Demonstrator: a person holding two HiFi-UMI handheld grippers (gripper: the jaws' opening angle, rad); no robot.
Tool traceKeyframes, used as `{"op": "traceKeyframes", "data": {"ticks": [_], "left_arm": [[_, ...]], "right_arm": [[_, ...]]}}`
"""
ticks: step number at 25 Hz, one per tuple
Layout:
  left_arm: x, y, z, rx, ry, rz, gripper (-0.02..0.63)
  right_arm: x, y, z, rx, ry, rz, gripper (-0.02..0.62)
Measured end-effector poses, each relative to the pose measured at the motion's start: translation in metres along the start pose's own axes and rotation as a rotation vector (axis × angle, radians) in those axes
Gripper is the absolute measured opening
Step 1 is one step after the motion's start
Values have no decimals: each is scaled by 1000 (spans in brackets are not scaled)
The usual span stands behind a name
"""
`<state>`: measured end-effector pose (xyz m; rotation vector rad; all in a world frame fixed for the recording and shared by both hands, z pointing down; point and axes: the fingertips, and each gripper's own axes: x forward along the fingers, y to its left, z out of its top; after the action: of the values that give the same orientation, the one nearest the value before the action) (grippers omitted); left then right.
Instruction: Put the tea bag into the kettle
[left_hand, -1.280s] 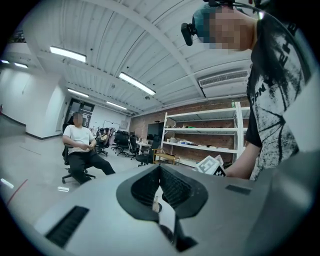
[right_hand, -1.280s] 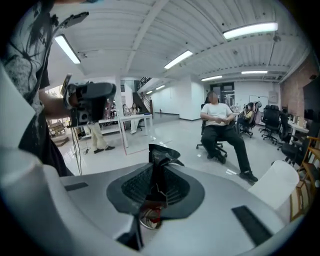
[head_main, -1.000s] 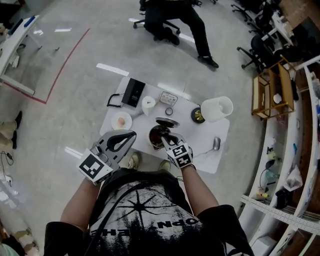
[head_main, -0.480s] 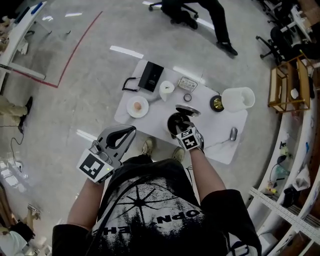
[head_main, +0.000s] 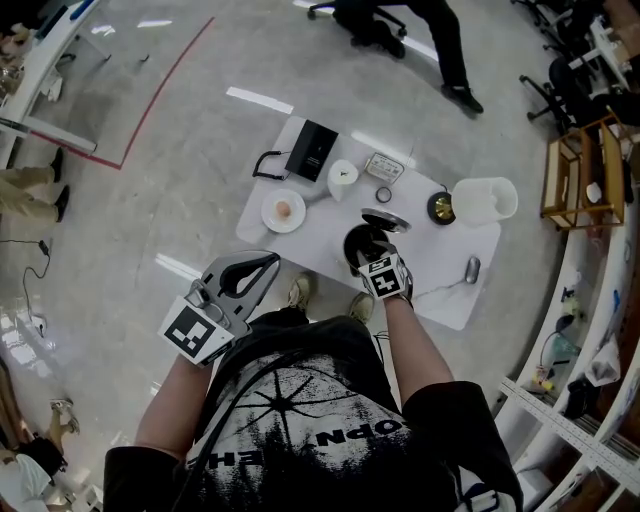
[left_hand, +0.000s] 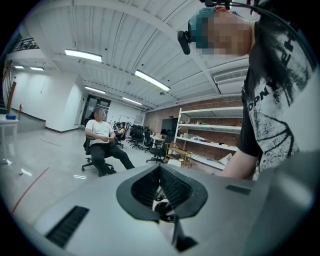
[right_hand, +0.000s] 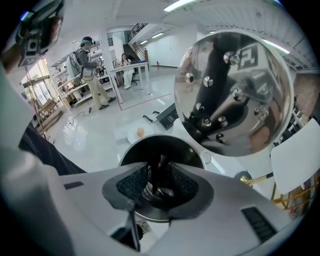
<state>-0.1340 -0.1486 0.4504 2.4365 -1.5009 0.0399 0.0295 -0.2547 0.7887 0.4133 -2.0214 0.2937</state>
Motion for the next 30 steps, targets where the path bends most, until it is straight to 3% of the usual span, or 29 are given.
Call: {"op": "traceKeyframes", "data": {"ticks": [7,12,15,17,22,30], "left_arm": [[2,-6,4,7,-5,-22,6],[9,-11,12,5,-24,-58,6],[19,-18,17,23,-33,-99,6],[29,-22,26,39,-50,-130,6],[50,-34,38,72,-66,-212,6],[84,-55,73,124,-121,-340,6]], "right_arm": [[-8,0,6,7,-32,-20,152],[-29,-6,20,59,-128,-43,152],[-45,-1,25,77,-167,0,144],[-59,-1,31,86,-207,1,105],[-107,-3,54,124,-329,-29,25],[-220,0,116,120,-637,-122,11]]}}
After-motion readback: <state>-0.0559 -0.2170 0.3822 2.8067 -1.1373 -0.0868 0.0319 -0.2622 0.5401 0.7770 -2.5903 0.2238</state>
